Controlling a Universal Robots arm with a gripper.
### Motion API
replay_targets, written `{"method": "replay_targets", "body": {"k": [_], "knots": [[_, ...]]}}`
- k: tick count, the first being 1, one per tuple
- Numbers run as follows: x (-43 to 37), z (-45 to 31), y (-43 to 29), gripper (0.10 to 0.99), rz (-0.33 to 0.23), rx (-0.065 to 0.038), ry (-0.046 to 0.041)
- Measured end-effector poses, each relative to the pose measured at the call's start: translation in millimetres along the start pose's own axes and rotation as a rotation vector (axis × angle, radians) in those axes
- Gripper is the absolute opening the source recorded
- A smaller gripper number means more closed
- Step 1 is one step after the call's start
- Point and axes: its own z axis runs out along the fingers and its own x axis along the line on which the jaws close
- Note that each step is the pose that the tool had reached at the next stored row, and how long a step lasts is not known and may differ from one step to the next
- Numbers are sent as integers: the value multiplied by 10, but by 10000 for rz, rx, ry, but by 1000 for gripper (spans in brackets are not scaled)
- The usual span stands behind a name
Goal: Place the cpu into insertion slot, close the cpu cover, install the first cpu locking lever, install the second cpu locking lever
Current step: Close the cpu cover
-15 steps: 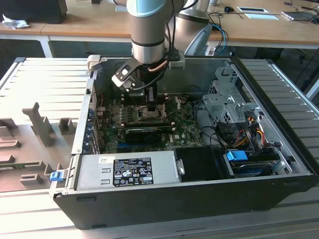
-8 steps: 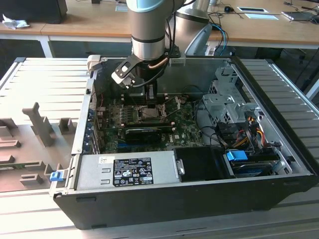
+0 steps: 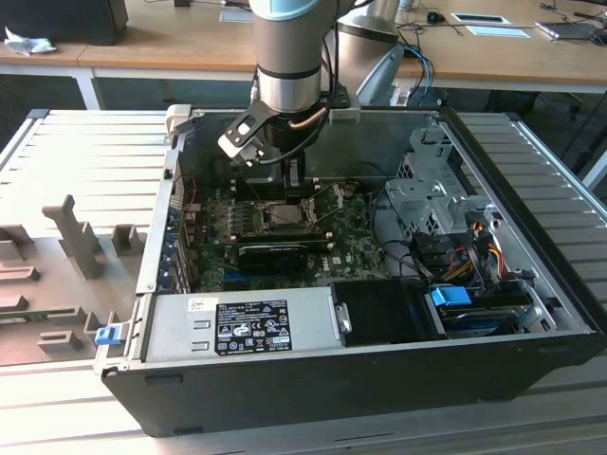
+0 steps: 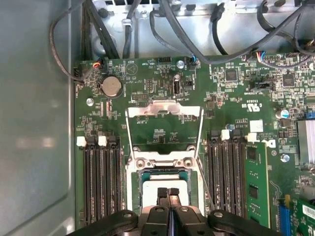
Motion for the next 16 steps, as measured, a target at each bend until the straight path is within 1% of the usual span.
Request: {"method": "replay_targets", "body": {"k": [8, 11, 16], "knots": [[2, -69, 5, 106, 1, 0, -1], [2, -80, 6, 106, 1, 0, 0], [3, -123, 9, 106, 1, 0, -1]]}}
